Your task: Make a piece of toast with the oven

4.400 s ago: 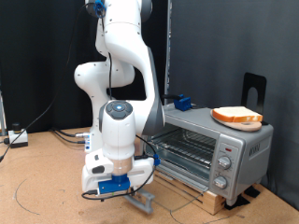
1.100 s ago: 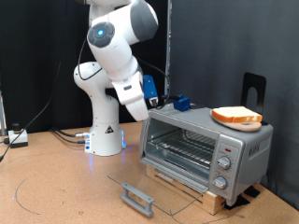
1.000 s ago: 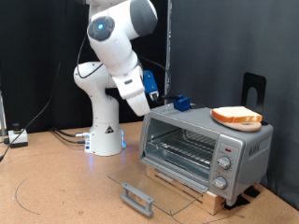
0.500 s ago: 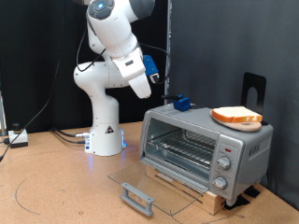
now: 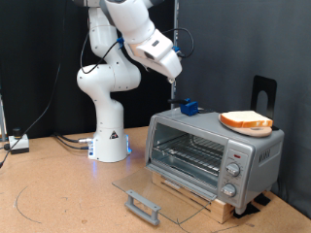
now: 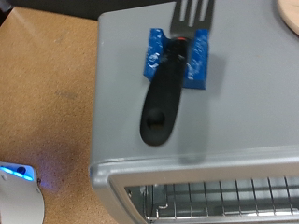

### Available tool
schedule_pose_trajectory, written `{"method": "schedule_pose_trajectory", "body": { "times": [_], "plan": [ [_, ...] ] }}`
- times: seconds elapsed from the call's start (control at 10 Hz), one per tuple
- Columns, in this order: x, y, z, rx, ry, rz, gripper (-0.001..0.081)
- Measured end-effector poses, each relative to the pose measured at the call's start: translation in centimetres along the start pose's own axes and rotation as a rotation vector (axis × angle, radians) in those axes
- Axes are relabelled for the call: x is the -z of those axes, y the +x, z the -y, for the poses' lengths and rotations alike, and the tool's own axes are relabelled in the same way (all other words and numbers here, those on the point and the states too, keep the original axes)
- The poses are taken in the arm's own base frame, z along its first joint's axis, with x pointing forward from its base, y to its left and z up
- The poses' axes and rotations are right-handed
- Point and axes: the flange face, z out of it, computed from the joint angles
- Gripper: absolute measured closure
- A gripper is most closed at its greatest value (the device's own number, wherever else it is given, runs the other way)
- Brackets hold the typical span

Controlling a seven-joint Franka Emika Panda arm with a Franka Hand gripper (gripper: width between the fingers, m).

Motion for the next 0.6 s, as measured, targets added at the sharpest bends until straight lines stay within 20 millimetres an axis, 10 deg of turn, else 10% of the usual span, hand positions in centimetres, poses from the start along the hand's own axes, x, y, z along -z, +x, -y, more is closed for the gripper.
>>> {"method": "schedule_pose_trajectory", "body": {
  "times": [0.6],
  "plan": [
    [-3.3, 2.8, 5.5, 0.032, -0.044, 0.101, -0.0001]
  ]
}}
